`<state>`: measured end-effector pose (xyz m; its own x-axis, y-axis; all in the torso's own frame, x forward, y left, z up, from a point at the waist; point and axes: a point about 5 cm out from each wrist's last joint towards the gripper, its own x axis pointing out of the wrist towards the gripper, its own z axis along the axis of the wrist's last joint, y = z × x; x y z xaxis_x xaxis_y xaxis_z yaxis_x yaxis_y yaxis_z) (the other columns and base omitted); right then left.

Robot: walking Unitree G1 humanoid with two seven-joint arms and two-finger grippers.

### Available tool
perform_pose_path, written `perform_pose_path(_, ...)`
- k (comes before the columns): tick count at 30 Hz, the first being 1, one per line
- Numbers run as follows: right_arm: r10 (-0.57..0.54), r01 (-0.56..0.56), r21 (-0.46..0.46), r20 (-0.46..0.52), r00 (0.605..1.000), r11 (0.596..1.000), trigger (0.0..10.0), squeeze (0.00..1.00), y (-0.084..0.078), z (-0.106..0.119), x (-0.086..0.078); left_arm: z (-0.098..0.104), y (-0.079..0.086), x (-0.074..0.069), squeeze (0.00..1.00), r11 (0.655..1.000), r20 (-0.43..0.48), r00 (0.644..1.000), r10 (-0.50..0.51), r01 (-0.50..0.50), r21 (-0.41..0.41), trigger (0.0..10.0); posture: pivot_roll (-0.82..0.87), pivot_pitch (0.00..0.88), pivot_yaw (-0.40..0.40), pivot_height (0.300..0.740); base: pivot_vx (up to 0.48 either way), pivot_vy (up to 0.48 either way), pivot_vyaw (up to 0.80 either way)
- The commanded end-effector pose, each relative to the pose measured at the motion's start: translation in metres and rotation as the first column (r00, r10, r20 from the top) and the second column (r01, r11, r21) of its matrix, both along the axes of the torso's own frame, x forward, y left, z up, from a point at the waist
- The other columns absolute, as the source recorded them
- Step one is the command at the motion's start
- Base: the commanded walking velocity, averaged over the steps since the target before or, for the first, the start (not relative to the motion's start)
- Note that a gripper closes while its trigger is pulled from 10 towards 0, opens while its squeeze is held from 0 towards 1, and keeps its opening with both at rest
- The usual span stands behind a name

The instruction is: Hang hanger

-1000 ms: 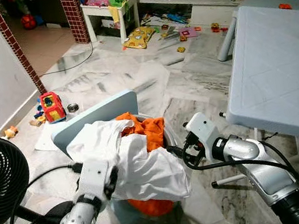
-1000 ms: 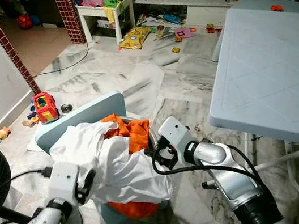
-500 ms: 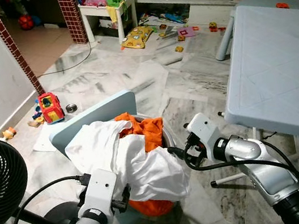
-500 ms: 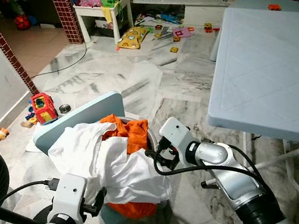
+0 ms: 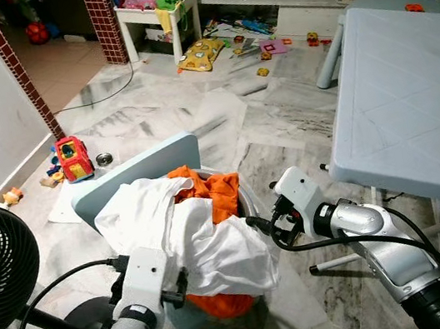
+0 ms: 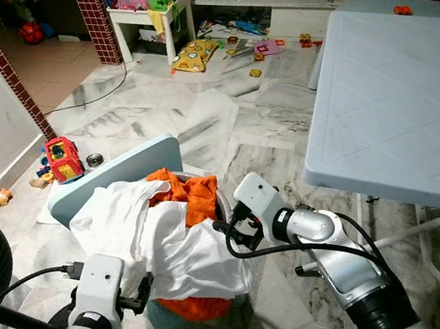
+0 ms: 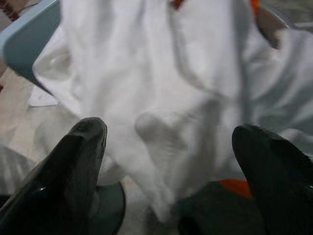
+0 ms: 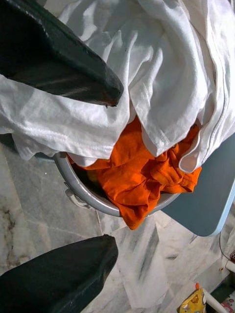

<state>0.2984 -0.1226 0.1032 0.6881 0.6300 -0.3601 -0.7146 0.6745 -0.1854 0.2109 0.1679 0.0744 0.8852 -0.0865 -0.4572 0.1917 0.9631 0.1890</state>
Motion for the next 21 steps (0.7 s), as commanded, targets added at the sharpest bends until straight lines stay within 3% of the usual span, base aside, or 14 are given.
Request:
perform_pose_path(1, 0.003, -0.003, -0.002, 0.01, 1.0, 1.0, 10.0, 0.0, 0.0, 0.004, 0.0, -0.003, 0.008, 0.002, 0.0, 1.0, 0.003, 1.0, 0.015, -0.015, 0.001, 10.0, -0.02, 0.074, -0.026, 0.74, 0.0, 0.0, 0.0)
perform_pose_path(10, 0.007, -0.007, -0.002, 0.008, 1.0, 1.0, 10.0, 0.0, 0.001, 0.003, -0.001, -0.013, 0.01, 0.005, 0.0, 1.0, 0.009, 1.0, 0.017, -0.017, -0.011, 10.0, -0.02, 0.076, -0.028, 0.74, 0.0, 0.0, 0.0)
perform_pose_path(21, 0.001, -0.001, -0.002, 0.008, 1.0, 1.0, 10.0, 0.0, 0.001, 0.002, -0.002, -0.009, -0.013, 0.021, 0.0, 0.996, 0.053, 0.995, -0.084, 0.086, -0.027, 10.0, -0.03, 0.079, -0.018, 0.74, 0.0, 0.0, 0.0)
